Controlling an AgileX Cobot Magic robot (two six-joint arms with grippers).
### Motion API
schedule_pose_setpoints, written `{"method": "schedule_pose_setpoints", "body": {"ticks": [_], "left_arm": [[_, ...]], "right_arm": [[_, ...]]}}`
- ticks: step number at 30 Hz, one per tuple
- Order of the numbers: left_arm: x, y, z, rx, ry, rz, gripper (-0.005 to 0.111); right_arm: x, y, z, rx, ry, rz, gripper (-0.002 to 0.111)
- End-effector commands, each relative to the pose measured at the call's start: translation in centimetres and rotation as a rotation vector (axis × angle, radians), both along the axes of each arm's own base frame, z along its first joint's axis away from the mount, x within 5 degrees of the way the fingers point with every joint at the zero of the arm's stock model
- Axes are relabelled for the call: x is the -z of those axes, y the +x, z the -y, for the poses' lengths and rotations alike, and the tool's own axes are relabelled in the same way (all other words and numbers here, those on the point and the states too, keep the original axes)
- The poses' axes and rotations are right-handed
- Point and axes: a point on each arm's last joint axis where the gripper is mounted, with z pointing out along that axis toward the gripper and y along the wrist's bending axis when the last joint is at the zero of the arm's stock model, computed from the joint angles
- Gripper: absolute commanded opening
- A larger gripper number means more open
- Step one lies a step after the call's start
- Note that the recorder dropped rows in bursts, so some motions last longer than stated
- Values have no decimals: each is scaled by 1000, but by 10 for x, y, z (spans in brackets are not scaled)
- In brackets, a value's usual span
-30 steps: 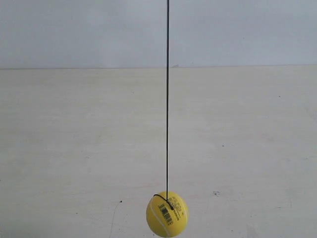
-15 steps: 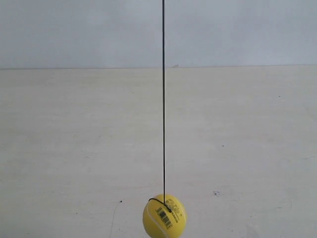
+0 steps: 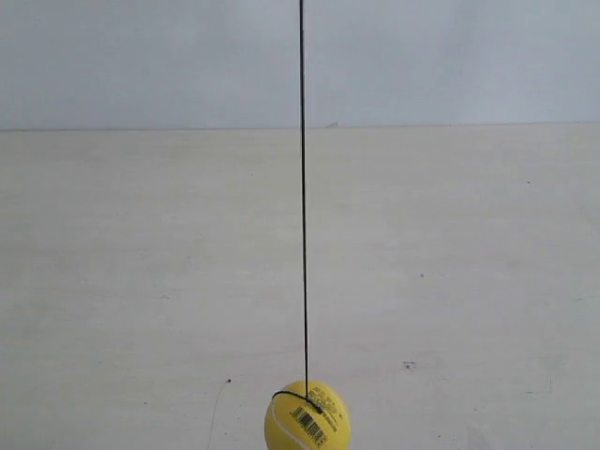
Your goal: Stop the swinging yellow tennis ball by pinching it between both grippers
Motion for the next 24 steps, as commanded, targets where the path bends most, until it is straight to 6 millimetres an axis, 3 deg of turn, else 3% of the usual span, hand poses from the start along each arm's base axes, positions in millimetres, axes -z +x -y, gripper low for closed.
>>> {"method": "schedule_pose_setpoints", "body": {"ticks": [1,5,8,15,19,24], "left_arm": [[1,0,0,-6,5,6,5],[1,0,0,-6,4,6,5],[1,0,0,-6,4,6,5],[0,0,0,-6,4,8,5],[0,0,0,-6,4,8,5],[0,0,0,-6,4,8,5]], "right_arm": [[22,2,2,25,19,-8,0],[40,-7,3,27,-8,116,0],[54,-5,8,86,3,112,0],[54,-2,15,256,-98,151,0],[59,2,23,403,-117,84,0],[79,7,29,497,-207,-143,0]]}}
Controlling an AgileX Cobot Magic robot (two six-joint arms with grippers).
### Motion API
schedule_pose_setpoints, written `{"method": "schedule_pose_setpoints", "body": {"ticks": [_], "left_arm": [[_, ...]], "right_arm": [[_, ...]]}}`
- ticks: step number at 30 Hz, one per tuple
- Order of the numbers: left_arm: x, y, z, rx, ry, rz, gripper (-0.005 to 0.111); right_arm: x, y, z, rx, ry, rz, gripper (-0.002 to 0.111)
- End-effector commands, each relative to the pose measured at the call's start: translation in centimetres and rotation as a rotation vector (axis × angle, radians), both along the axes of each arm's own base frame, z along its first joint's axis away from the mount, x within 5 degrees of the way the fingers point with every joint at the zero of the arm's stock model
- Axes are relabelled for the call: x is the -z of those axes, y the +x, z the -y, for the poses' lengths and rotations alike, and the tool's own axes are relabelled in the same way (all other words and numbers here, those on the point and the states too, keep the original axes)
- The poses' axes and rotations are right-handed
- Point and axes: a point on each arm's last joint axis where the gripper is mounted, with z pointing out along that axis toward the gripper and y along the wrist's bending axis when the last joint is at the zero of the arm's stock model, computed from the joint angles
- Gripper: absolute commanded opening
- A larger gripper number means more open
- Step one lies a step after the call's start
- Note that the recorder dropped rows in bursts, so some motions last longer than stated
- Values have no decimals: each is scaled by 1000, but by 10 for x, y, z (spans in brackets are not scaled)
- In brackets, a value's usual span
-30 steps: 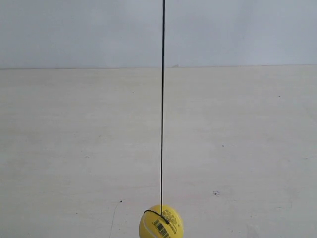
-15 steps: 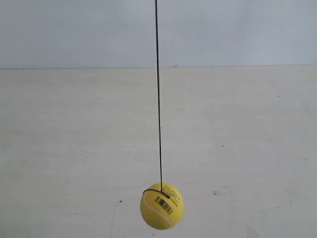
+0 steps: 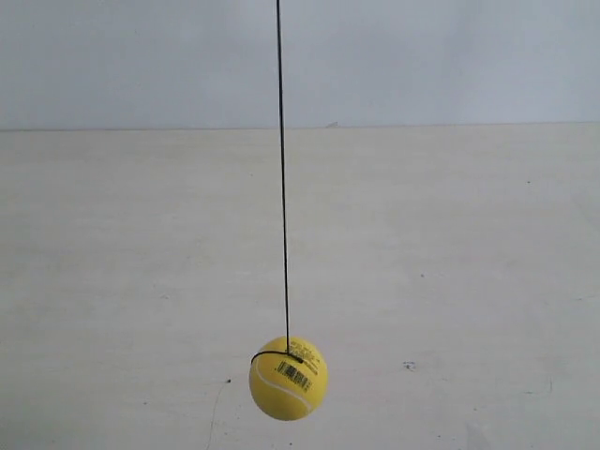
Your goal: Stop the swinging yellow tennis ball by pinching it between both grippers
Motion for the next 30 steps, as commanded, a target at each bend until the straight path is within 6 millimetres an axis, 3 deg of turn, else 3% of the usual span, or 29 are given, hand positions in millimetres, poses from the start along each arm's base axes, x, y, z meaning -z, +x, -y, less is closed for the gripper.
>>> {"method": "schedule_pose_setpoints", "body": {"ticks": [1,16,30], "left_arm": [[0,0,0,-6,4,8,5],[0,0,0,-6,4,8,5],[0,0,0,-6,4,8,5]], "right_arm": [[21,3,5,82,-41,-211,0],[47,1,10,128,-90,-496,0],[47,1,10,131,-93,-504,0]]}}
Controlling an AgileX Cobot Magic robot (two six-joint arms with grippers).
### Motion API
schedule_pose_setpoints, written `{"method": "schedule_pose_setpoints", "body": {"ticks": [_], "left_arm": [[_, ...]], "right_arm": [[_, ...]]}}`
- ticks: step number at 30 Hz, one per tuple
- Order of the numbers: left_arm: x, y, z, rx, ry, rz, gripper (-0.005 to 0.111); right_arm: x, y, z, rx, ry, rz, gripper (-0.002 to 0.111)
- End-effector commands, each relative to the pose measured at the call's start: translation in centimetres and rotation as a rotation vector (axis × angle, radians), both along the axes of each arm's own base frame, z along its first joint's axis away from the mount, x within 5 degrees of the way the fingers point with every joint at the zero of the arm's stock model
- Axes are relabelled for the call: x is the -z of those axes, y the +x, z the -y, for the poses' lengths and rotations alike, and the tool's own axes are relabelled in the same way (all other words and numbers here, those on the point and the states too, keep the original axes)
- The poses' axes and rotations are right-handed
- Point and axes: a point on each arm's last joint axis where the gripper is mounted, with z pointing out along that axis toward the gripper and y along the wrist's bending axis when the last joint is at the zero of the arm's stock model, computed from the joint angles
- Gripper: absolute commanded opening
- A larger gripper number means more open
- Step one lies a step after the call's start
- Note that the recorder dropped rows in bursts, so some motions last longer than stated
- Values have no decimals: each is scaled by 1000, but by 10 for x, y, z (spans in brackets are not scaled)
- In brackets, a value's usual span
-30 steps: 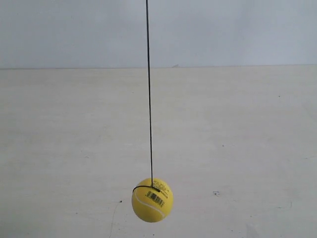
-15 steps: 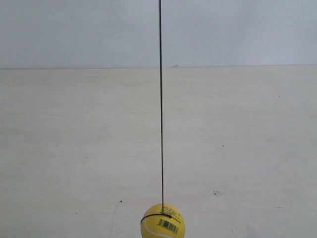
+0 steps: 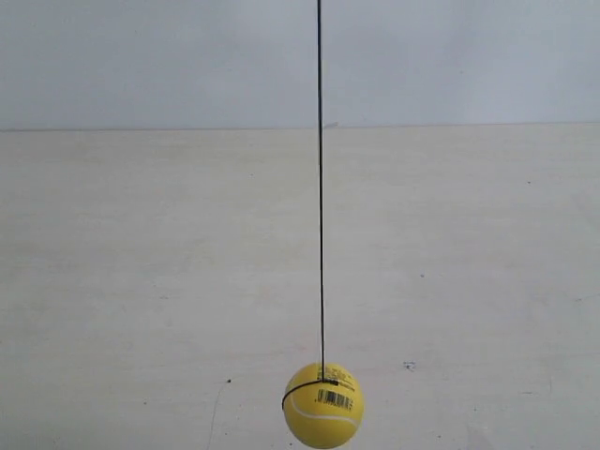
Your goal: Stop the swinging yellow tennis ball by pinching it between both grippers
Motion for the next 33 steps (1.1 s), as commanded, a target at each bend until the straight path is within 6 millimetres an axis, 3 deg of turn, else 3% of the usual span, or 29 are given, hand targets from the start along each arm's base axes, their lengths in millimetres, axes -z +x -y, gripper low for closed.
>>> {"method": "schedule_pose_setpoints", "body": {"ticks": [1,33], "left_arm": [[0,0,0,-6,4,8,5],[0,0,0,-6,4,8,5]], "right_arm": [[-1,0,0,4,-8,8,0],[-2,0,0,2,-8,20,0]]}}
